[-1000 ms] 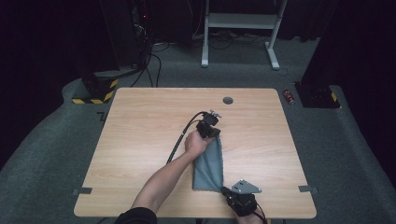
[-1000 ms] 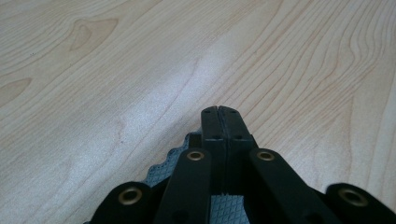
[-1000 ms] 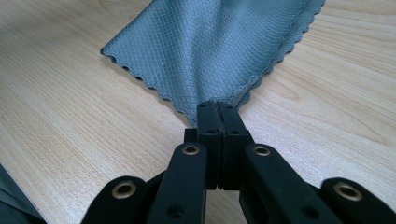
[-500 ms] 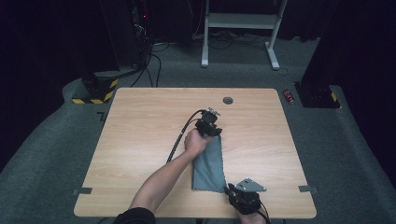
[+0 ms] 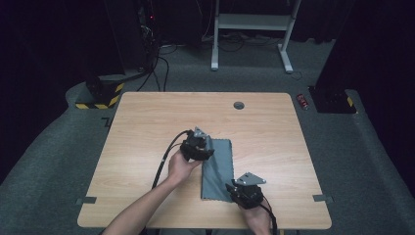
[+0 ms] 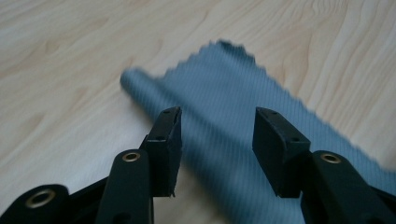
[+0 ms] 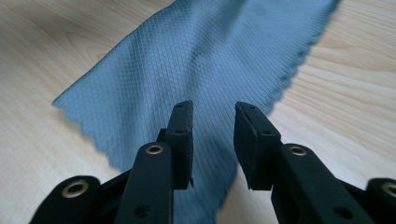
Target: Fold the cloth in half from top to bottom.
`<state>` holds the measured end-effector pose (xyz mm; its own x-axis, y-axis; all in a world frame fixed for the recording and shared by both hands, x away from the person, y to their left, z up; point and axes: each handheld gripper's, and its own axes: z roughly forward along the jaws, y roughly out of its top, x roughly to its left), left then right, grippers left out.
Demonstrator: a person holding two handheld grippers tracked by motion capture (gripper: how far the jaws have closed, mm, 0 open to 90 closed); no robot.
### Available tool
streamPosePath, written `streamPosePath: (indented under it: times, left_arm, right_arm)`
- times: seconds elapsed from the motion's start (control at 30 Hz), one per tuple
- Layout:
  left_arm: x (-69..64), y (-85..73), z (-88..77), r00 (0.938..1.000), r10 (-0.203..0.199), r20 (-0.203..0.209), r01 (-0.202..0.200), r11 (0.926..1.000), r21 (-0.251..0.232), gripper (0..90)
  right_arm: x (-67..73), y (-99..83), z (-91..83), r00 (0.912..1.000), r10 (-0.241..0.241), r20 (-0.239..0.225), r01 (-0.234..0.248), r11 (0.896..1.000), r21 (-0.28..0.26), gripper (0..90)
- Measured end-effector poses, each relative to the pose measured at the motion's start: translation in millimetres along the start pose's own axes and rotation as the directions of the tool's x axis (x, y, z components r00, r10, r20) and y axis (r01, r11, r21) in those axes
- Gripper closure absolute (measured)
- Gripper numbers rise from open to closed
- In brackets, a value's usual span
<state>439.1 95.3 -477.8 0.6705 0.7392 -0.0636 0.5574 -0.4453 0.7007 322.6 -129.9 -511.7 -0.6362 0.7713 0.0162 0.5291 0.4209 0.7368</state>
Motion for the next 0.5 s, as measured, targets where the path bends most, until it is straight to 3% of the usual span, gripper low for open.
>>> streamPosePath:
  times: [0.1, 0.23, 0.3, 0.43, 0.5]
  left_arm:
    - [-6.3, -8.4, -6.7, 1.0, -0.007, 0.004, 0.007, 1.0, -0.005, 51.1]
    - [-27.3, -12.5, -6.8, 0.9957, 0.093, -0.009, -0.093, 0.9956, 0.013, 49.5]
    - [-32.4, -17.1, -1.6, 0.9934, 0.114, -0.013, -0.113, 0.9926, 0.045, 48.8]
    - [-27.9, -30.4, 9.0, 0.9932, 0.103, -0.055, -0.096, 0.9892, 0.111, 49.4]
    - [-22.2, -36.6, 7.0, 0.9959, 0.068, -0.06, -0.062, 0.993, 0.1, 49.7]
  right_arm:
    - [1.5, 6.3, 11.3, 0.9998, -0.018, -0.002, 0.018, 1.0, 0.018, 66.7]
    - [2.7, 10.5, 19.4, 0.9987, -0.05, 0.01, 0.049, 0.998, 0.039, 65.9]
    - [1.9, 10.3, 20.3, 0.9989, -0.047, 0.008, 0.047, 0.998, 0.044, 65.4]
    - [-2.7, 9.9, 18.8, 0.9987, -0.051, 0.0, 0.051, 0.997, 0.052, 64.3]
    - [-5.4, 9.5, 18.0, 0.9985, -0.054, -0.004, 0.054, 0.997, 0.055, 64.2]
